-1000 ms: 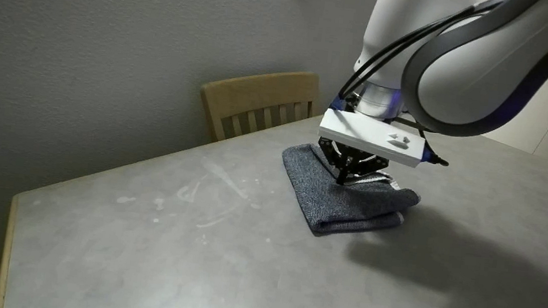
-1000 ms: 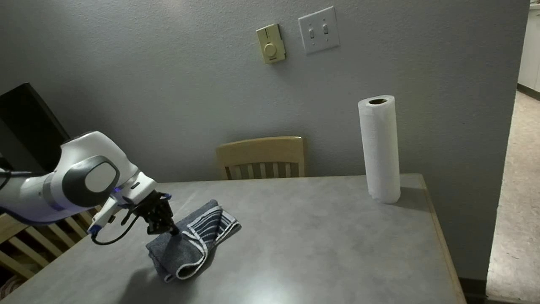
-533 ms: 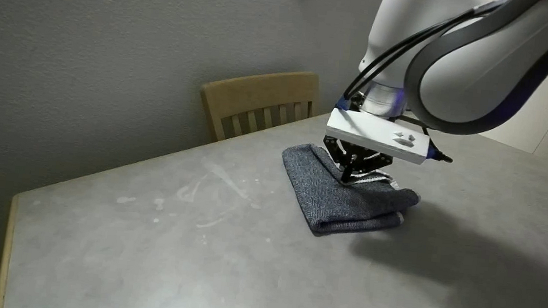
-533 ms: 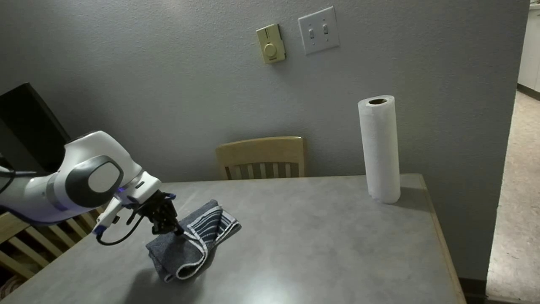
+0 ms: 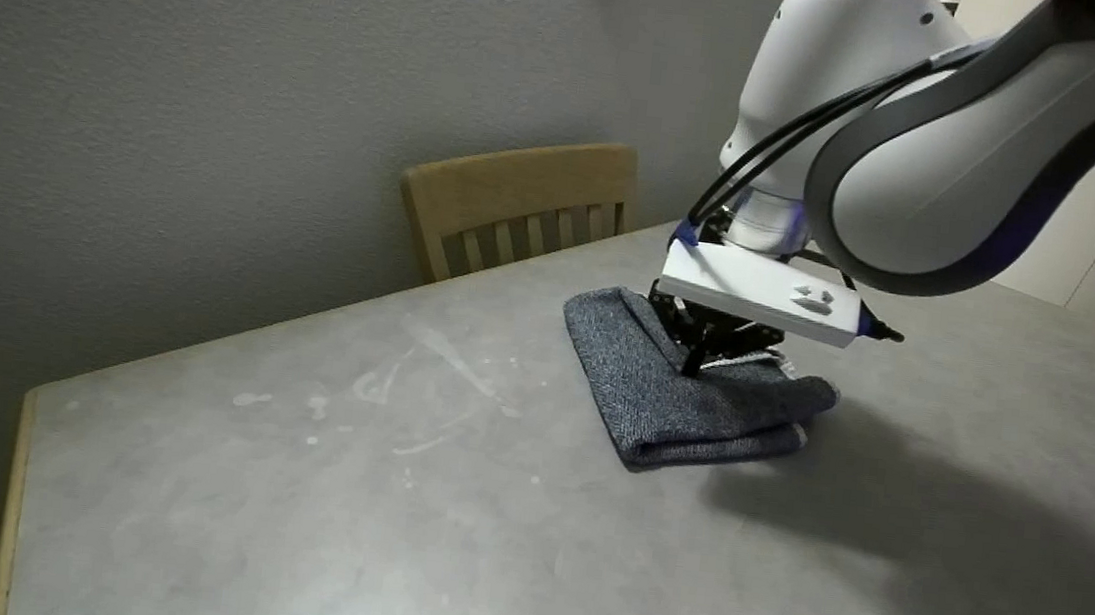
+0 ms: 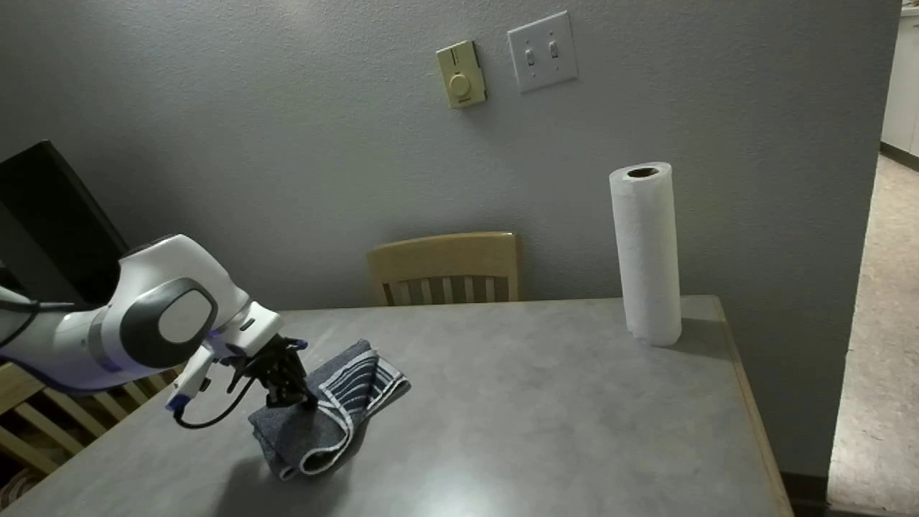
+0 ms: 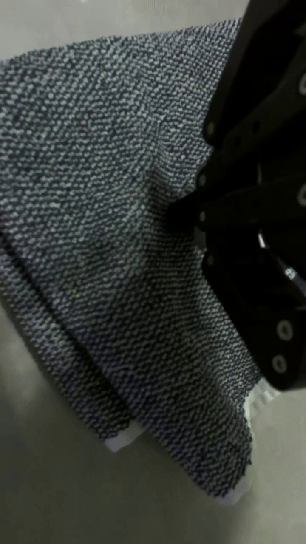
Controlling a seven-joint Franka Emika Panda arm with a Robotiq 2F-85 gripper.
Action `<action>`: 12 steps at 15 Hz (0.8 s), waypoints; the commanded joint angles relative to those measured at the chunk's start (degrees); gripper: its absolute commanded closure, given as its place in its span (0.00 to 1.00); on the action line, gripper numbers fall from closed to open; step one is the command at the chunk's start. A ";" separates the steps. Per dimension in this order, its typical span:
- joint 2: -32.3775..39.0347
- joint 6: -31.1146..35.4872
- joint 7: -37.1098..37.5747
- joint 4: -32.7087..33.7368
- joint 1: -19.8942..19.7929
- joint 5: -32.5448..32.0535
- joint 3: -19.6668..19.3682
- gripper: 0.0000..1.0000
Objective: Fold the gray towel
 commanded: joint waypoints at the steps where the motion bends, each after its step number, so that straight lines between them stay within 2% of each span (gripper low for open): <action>1: 0.53 0.99 -3.84 -0.38 -1.10 2.47 0.77 1.00; 8: -0.72 -1.42 -3.87 0.21 0.88 1.13 -1.35 1.00; 9: -0.83 -1.61 -3.84 0.32 1.13 0.97 -1.61 0.83; 10: -1.00 -1.97 -3.71 0.43 1.47 0.74 -1.97 0.73; 12: -1.25 -2.37 -3.61 0.60 1.87 0.50 -2.45 0.61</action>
